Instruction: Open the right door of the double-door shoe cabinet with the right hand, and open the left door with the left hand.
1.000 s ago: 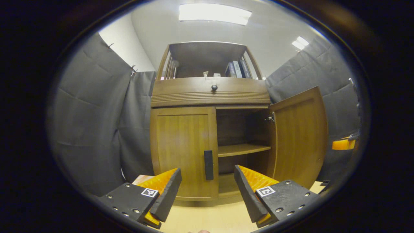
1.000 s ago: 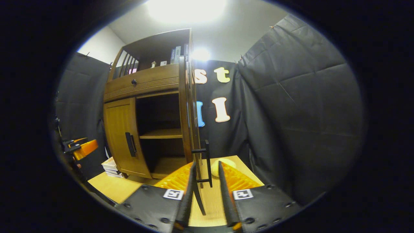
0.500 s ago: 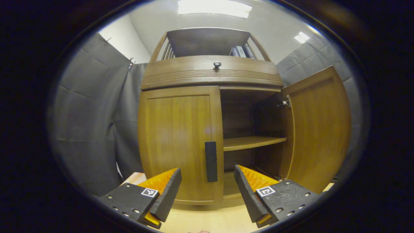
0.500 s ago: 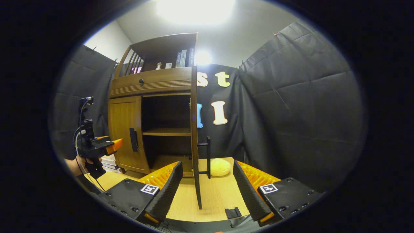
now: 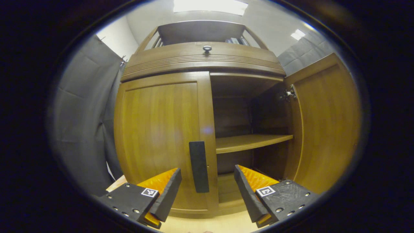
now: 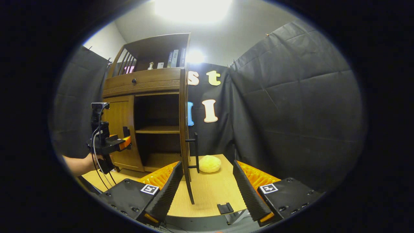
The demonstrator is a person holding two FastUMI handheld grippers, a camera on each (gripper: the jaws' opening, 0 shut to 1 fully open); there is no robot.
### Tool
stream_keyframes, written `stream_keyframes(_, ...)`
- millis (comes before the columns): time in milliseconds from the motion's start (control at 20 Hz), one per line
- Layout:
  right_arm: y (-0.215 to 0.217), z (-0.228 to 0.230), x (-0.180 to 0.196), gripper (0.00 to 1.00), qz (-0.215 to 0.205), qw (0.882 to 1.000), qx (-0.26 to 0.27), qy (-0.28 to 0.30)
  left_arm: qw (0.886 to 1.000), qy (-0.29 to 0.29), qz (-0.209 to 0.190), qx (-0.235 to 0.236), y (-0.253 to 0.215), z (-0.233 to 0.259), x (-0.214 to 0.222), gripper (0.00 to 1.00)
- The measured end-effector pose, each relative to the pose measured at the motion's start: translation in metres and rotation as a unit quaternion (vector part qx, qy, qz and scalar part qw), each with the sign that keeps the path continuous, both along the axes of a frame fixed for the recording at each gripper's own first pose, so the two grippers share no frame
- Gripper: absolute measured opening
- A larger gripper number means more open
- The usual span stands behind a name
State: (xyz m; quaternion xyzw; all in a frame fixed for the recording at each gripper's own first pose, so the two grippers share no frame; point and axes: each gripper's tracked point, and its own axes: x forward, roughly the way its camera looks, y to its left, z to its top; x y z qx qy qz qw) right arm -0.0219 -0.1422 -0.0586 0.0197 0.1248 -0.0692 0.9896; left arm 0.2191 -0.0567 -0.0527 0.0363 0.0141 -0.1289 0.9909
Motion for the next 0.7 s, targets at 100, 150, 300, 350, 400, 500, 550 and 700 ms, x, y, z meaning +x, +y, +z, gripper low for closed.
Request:
stream_keyframes(100, 0.001, -0.001, -0.005, 0.92, -0.001, 1.000, -0.001, 0.004, 1.000, 0.008, 0.009, -0.010, 0.001, -0.004, 0.013, 0.94)
stream_keyframes(150, 0.001, -0.001, -0.007, 0.92, -0.002, 1.000, -0.001, 0.005, 1.000, 0.014, 0.012, -0.015, 0.003, -0.008, 0.018, 0.94)
stream_keyframes(300, 0.000, -0.006, -0.015, 0.92, -0.006, 1.000, -0.004, 0.016, 1.000, 0.023, 0.016, -0.013, 0.008, -0.015, 0.033, 0.94)
stream_keyframes(350, 0.000, -0.007, -0.016, 0.97, -0.007, 1.000, -0.003, 0.018, 1.000, 0.024, 0.015, -0.012, 0.007, -0.016, 0.036, 0.94)
stream_keyframes(400, 0.000, -0.007, -0.018, 0.97, -0.008, 1.000, 0.000, 0.019, 1.000, 0.026, 0.010, -0.014, 0.005, -0.017, 0.038, 0.95)
stream_keyframes(500, 0.000, -0.009, -0.020, 0.97, -0.012, 1.000, 0.005, 0.020, 0.999, 0.032, 0.005, -0.014, 0.005, -0.021, 0.045, 0.95)
stream_keyframes(550, 0.001, -0.010, -0.020, 0.97, -0.012, 1.000, 0.007, 0.021, 0.999, 0.036, -0.003, -0.014, 0.002, -0.024, 0.050, 0.95)
stream_keyframes(700, 0.010, -0.012, -0.019, 0.97, -0.002, 1.000, 0.009, 0.024, 0.999, 0.047, -0.005, -0.014, -0.003, -0.027, 0.055, 0.81)
